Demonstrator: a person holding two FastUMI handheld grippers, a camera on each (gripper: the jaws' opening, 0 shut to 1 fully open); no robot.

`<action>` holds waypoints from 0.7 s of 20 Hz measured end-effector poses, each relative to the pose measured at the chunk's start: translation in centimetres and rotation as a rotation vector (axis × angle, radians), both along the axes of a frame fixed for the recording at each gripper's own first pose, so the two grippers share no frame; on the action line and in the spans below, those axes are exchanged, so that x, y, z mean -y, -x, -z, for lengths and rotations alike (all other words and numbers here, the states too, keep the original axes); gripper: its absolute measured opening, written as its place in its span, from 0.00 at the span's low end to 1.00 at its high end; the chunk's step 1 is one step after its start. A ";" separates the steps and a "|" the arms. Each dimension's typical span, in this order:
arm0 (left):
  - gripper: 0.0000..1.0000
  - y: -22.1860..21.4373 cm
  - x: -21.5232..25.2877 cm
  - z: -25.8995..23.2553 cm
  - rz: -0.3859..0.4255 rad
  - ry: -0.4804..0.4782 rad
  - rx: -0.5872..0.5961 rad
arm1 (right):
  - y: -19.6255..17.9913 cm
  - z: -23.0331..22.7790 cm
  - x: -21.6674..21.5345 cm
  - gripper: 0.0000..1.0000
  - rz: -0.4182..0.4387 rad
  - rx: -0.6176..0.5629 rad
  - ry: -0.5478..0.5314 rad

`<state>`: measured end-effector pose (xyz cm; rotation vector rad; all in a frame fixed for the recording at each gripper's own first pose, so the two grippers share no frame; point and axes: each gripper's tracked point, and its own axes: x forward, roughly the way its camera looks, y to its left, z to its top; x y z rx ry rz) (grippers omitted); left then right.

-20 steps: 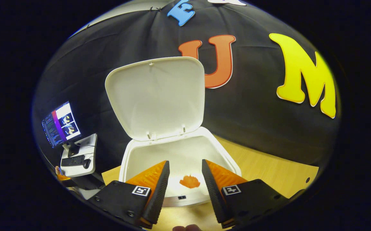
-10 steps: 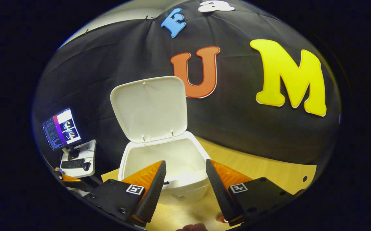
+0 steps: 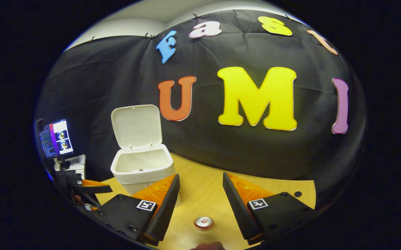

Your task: Press the lid of the desktop garbage bin to open it, pick up the crumpled paper on the desktop and throw it into the bin, then pick up the pop can on the desktop and drop it into the bin, and finally close the garbage bin lid.

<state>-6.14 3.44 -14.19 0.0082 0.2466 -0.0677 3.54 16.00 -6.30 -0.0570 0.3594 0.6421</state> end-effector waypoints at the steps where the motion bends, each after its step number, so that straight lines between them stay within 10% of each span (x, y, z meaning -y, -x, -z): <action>1: 0.99 -0.4 1.0 1.1 0.020 -0.005 -0.014 | 0.4 0.5 2.3 0.81 0.028 0.003 0.021; 14: 1.00 -5.3 10.3 14.0 0.182 0.032 -0.125 | 8.4 6.8 24.2 0.81 0.399 -0.096 0.206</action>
